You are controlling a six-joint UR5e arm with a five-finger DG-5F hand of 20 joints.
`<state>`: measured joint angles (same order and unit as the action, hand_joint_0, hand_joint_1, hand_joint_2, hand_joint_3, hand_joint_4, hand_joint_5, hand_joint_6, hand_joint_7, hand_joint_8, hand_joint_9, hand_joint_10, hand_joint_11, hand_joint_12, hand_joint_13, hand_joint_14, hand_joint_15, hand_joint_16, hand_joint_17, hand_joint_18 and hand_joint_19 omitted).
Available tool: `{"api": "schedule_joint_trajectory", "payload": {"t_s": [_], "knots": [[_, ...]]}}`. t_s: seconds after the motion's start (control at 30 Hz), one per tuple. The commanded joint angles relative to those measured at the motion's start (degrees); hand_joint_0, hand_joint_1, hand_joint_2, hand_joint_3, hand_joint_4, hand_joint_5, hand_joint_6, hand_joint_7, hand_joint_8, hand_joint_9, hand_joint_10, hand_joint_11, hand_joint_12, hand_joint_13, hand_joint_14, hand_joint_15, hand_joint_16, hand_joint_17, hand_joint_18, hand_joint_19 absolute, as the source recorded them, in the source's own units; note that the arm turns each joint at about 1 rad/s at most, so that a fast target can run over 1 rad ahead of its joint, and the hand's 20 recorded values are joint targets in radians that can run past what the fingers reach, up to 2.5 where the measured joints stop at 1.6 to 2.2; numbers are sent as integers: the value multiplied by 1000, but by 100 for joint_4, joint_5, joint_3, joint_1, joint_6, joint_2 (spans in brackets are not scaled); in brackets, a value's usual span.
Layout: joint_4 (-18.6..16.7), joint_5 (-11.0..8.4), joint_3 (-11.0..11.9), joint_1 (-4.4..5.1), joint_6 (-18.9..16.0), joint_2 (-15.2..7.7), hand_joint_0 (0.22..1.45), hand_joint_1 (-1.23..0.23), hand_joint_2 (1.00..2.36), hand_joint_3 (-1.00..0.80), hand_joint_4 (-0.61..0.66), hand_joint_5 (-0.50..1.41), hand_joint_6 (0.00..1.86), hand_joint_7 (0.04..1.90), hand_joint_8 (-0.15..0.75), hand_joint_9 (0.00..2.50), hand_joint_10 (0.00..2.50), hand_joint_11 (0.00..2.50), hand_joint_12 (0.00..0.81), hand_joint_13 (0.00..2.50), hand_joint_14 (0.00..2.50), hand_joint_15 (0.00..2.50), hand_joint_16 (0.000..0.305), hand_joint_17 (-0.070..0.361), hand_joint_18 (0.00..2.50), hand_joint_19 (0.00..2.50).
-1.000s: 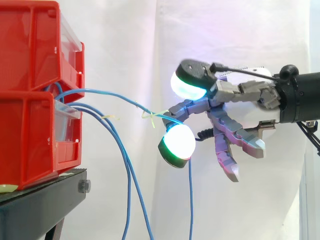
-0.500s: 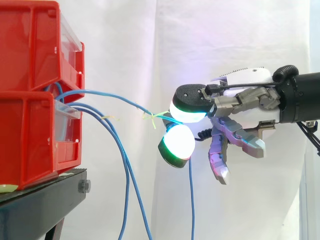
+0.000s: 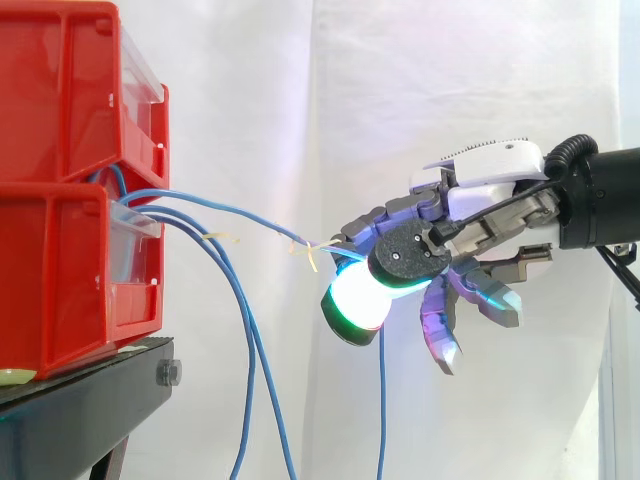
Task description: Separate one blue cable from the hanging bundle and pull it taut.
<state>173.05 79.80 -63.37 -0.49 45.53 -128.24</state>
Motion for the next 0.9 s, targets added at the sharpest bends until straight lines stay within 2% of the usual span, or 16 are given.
{"api": "schedule_joint_trajectory", "payload": {"t_s": [0.0,0.3,0.47,0.5,0.57,0.6,0.7,0.73,0.87], "knots": [[1,-8,1,-4,18,0,732,-778,1000,-499,52,140,504,1251,43,1942,15,318,207,1399,15,371,53,119,1108,530],[-8,18,1,13,53,0,756,-797,1016,-289,42,140,505,1236,53,1917,15,319,201,1366,15,374,51,115,1056,530],[-8,45,1,13,290,0,751,-805,1018,-241,26,141,505,1223,54,1911,15,322,197,1362,15,375,50,113,1041,534],[-17,53,-8,22,712,0,753,-805,1018,-241,23,141,506,1223,55,1913,16,330,195,1361,15,366,50,112,1038,534],[-17,62,1,22,905,9,753,-806,1018,-240,22,141,506,1222,49,1916,15,319,195,1362,15,370,49,111,1033,534],[-17,71,1,22,1125,44,752,-806,1018,-234,22,141,506,1222,54,1915,15,325,197,1362,16,374,49,111,1029,534],[1,71,-8,22,1503,115,754,-806,1018,-240,22,141,506,1221,54,1915,15,331,193,1361,15,374,49,110,1028,542],[10,71,-17,22,1837,185,752,-806,1019,-234,20,141,505,1226,53,1916,15,326,191,1362,15,374,49,110,1028,534],[62,53,-35,22,2285,264,755,-805,1018,-240,13,141,506,1217,54,1913,15,330,192,1360,15,378,49,110,1024,536]]}}
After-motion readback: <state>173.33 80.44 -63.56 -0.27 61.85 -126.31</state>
